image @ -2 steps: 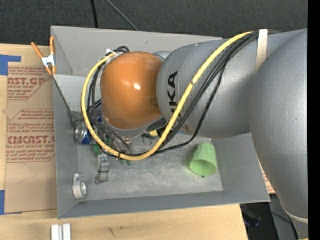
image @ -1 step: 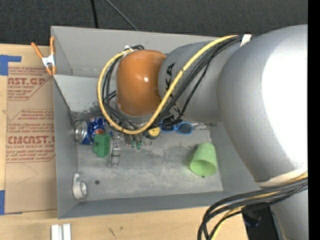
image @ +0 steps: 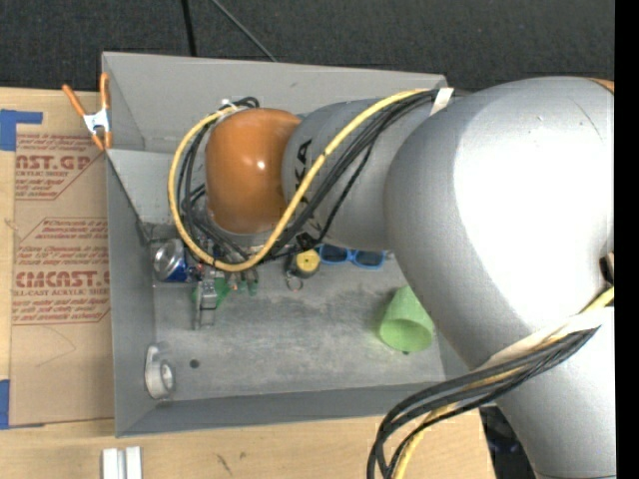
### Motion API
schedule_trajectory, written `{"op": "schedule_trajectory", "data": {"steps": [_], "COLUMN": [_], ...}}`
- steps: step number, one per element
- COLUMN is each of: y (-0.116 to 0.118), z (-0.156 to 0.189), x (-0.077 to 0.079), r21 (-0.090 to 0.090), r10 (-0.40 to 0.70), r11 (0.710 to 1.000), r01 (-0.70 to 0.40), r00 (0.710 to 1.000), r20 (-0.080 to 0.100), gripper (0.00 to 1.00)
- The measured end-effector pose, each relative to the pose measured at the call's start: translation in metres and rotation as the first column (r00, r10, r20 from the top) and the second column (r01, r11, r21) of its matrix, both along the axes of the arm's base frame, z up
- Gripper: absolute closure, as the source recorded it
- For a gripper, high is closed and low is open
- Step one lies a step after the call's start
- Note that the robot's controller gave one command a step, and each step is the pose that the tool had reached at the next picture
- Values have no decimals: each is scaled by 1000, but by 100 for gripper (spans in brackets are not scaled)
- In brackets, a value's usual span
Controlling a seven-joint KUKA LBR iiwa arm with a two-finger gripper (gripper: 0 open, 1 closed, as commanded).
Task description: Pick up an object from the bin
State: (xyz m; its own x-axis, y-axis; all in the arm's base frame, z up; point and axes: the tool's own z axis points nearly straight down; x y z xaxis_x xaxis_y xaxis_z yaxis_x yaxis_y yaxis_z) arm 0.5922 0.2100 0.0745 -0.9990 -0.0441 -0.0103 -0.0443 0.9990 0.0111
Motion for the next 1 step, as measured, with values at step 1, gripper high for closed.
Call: {"op": "schedule_trajectory", "data": {"steps": [1], "y": [-3], "z": [4], "x": [3], "r21": [0], "r10": [-5], "r11": [1000], "r01": [6], "r00": [1000], "r20": [13], "gripper": [100]}}
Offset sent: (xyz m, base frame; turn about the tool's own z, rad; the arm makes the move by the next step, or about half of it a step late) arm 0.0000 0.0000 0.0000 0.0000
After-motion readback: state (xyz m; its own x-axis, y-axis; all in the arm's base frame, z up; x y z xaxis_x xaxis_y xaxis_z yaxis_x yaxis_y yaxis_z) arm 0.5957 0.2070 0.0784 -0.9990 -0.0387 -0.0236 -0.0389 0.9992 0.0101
